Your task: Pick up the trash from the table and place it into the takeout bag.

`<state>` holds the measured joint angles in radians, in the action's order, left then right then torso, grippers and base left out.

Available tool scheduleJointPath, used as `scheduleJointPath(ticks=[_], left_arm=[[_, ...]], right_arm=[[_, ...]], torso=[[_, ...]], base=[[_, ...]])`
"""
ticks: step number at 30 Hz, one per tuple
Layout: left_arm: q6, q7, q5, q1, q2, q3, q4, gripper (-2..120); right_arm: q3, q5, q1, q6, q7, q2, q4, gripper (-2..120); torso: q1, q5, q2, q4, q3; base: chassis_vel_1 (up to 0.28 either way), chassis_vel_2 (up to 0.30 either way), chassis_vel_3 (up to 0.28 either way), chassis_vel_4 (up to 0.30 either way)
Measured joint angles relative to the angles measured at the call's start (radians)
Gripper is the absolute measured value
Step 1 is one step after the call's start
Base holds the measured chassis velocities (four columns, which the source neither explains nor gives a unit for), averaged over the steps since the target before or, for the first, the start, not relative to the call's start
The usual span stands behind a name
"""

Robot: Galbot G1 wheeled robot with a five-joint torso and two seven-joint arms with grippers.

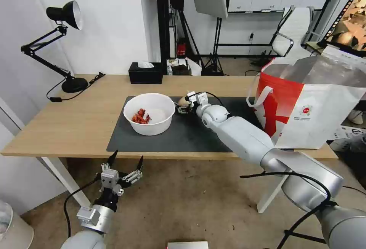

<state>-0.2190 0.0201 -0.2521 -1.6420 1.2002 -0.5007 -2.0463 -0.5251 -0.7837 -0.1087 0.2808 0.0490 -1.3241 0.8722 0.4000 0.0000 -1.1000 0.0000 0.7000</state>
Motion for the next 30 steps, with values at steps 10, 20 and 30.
scheduleJointPath(ticks=[10, 20, 30], left_arm=[[-0.001, 0.0, 0.0, 0.0, 0.001, 0.002, -0.002, 100], [-0.001, 0.001, 0.004, 0.0, -0.001, 0.011, -0.012, 100], [0.004, 0.001, 0.006, -0.011, 0.0, 0.014, -0.034, 100]], right_arm=[[0.031, -0.007, -0.033, -0.021, 0.022, 0.056, 0.099, 43], [0.142, -0.027, -0.168, -0.068, 0.18, 0.279, 0.536, 10], [0.29, -0.031, -0.28, -0.078, 0.302, 0.529, 0.905, 9]], torso=[[0.0, 0.0001, 0.0, 0.0001, 0.0], [0.0, 0.0004, 0.0, 0.0, 0.0], [0.0, 0.0003, 0.0, -0.0004, 0.0]], base=[[0.0, 0.0, 0.0, 0.0], [0.0, 0.0, 0.0, 0.0], [0.0, 0.0, 0.0, 0.0]])
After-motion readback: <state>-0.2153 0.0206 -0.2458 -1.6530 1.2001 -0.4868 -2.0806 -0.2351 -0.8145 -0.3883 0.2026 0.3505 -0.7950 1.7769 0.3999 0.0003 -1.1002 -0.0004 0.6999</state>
